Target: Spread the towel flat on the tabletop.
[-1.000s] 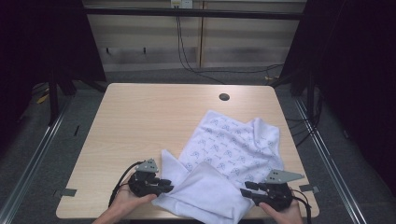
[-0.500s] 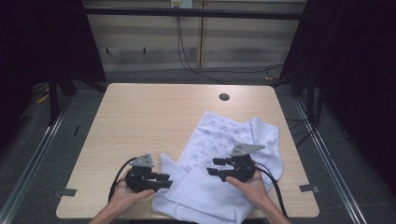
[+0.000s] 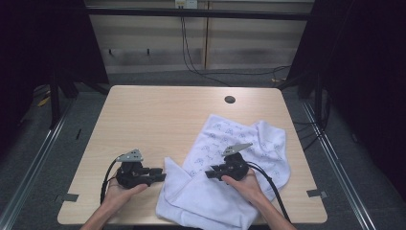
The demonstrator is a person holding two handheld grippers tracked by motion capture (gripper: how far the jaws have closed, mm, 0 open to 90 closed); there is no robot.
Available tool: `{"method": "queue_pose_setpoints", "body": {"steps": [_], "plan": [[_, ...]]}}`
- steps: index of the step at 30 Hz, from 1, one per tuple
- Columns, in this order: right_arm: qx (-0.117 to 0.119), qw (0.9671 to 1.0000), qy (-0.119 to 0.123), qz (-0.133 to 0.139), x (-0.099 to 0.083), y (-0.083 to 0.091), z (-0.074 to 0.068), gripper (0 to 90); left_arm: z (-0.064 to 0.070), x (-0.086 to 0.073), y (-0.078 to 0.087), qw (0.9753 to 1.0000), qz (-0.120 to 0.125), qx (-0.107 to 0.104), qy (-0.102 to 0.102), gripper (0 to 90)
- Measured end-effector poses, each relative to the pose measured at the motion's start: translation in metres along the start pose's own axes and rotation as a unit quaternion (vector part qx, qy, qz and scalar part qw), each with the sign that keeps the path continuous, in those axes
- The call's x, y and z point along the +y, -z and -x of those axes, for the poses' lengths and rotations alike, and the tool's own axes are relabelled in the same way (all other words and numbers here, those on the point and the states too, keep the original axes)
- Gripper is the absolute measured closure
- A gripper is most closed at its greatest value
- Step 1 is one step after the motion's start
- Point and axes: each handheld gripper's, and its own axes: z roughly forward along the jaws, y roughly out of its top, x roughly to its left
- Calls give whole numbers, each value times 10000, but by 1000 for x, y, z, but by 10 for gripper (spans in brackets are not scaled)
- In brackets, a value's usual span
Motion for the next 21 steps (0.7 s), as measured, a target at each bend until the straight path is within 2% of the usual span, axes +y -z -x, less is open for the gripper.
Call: {"method": "queue_pose_setpoints", "body": {"steps": [1,3,5,7,9,13,14,16,19,21], "plan": [[12,9999,-45,89,1,3,-1,868,0,0,0,10000,28,-22,-17,661],[-95,9994,-54,317,4,16,-3,873,1,0,2,10000,63,-27,-26,657],[-298,9979,-51,577,5,35,-5,879,2,0,2,10000,81,-43,-24,655],[-454,9963,-27,726,2,49,-4,883,3,0,1,10000,72,-43,-8,645],[-658,9951,-56,739,-5,64,0,884,6,0,-1,9998,-77,-98,-139,622],[-1114,9897,-334,837,-29,94,15,884,13,1,-11,9989,-249,-259,-291,614],[-1167,9884,-454,857,-35,100,19,884,14,2,-15,9988,-287,-247,-308,614],[-1393,9847,-559,888,-45,113,26,884,16,4,-25,9983,-415,-229,-347,614],[-1588,9807,-678,923,-57,126,34,884,18,7,-41,9971,-633,-149,-393,614],[-1692,9786,-713,933,-62,132,38,884,20,8,-49,9951,-807,-39,-561,617]]}}
